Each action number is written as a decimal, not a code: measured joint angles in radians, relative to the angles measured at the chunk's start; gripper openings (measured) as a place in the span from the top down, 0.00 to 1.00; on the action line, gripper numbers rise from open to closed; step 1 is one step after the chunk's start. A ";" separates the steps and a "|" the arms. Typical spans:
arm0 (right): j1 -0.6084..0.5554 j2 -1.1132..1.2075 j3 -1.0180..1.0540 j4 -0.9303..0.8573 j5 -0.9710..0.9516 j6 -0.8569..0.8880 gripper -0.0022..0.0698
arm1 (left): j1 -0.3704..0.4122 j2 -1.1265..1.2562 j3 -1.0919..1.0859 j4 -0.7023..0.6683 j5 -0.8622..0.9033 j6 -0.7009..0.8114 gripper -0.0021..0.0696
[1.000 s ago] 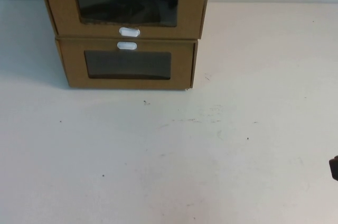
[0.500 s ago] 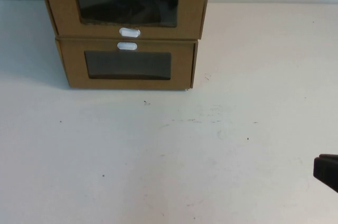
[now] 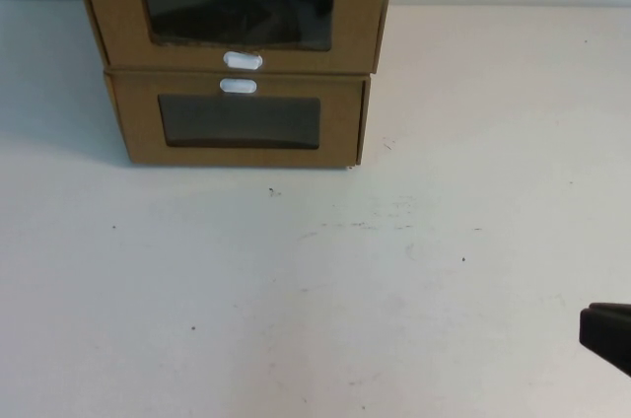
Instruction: Close the shoe box
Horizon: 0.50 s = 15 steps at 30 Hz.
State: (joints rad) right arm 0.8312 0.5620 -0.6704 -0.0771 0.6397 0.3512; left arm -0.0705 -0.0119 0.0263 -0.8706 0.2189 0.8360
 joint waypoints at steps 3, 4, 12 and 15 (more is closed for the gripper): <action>0.000 0.000 0.025 -0.121 -0.019 0.037 0.99 | 0.000 0.000 0.000 0.000 0.000 0.000 0.97; -0.006 0.000 0.043 -0.182 -0.031 0.078 0.99 | 0.000 0.000 0.000 0.000 0.000 0.000 0.97; -0.471 -0.086 0.315 -0.366 -0.390 0.163 0.99 | 0.000 0.000 0.000 0.000 0.000 0.000 0.97; -0.650 -0.202 0.448 -0.366 -0.464 0.172 0.99 | 0.000 0.000 0.000 0.000 0.000 0.000 0.97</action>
State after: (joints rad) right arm 0.1815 0.3599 -0.2227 -0.4435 0.1758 0.5227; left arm -0.0705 -0.0119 0.0263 -0.8706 0.2189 0.8360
